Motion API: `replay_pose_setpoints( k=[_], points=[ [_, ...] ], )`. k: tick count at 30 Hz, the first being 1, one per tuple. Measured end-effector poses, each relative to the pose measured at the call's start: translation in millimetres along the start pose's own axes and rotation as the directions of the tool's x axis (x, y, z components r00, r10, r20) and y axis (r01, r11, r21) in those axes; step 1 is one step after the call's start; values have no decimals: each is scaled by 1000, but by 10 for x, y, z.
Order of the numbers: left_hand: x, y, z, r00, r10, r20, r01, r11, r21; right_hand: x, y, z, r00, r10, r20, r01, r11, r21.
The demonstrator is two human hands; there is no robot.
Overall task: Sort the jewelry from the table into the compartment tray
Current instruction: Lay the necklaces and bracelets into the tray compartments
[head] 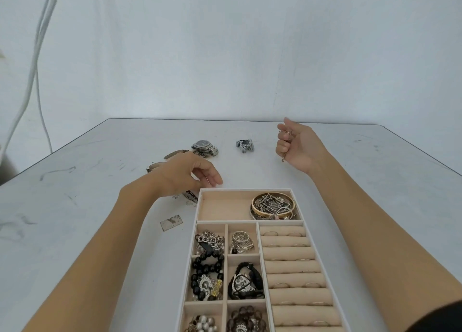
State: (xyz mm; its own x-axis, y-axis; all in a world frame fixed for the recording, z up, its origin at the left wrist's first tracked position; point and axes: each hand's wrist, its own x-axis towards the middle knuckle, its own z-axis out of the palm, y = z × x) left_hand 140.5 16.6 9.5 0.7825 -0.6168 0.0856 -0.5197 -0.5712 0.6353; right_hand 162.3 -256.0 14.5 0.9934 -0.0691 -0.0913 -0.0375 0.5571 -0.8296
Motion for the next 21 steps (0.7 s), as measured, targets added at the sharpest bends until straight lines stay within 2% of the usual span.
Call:
replay_pose_setpoints(
  k=[7, 11, 21],
  points=[
    [-14, 0, 20, 1000, 3, -27, -3, 1000, 6, -21, -16, 50, 1000, 21, 3, -21, 993, -119],
    [-16, 7, 28, 999, 6, -43, -6, 1000, 15, -68, -76, 119, 1000, 19, 4, -18, 995, -94],
    [73, 35, 37, 997, 11, -79, -5, 998, 65, -239, -322, 499, 988, -42, 147, 51, 997, -54]
  ],
)
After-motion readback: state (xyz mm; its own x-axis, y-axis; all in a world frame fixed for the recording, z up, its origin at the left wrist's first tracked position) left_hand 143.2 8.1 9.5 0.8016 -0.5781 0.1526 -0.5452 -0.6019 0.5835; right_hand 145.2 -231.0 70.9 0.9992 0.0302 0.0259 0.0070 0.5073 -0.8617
